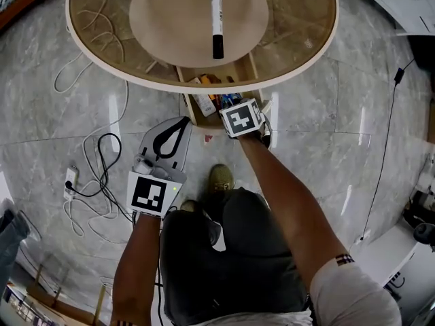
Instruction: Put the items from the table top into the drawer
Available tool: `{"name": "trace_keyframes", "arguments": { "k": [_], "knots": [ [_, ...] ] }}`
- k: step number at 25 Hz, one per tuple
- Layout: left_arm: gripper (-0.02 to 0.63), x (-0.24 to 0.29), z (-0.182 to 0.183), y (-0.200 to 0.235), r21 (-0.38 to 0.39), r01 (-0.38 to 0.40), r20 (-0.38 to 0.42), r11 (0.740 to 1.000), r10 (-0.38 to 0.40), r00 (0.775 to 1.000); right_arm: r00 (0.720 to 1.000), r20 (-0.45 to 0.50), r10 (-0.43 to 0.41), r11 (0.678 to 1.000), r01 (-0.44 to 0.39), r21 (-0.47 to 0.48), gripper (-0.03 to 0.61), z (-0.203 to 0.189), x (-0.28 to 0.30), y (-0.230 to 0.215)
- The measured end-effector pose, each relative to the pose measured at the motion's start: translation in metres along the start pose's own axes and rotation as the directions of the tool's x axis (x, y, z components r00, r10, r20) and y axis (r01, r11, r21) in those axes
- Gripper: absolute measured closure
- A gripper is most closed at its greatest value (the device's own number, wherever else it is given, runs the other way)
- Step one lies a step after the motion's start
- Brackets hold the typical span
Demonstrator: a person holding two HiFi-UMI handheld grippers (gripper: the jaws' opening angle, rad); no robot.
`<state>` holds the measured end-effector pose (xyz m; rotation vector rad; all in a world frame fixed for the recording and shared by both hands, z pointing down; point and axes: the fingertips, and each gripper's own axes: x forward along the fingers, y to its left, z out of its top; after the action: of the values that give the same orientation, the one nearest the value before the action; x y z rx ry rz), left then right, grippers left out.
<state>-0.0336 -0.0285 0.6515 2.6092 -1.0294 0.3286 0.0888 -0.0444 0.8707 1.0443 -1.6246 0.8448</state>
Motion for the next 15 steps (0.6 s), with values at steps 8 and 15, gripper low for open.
{"name": "trace_keyframes", "arguments": {
  "k": [8,15],
  "knots": [
    [0.614,0.000,-0.007,0.004,-0.011,-0.002,-0.028,1.000,0.001,1.000,1.000,0.000,0.025,0.999,-0.025,-0.038,0.476,0.005,0.009,0.007],
    [0.614,-0.004,0.006,-0.006,-0.032,0.003,-0.046,0.999,-0.005,0.999,0.995,0.080,0.054,0.997,-0.050,-0.050,0.471,0.008,-0.024,0.018]
  ]
}}
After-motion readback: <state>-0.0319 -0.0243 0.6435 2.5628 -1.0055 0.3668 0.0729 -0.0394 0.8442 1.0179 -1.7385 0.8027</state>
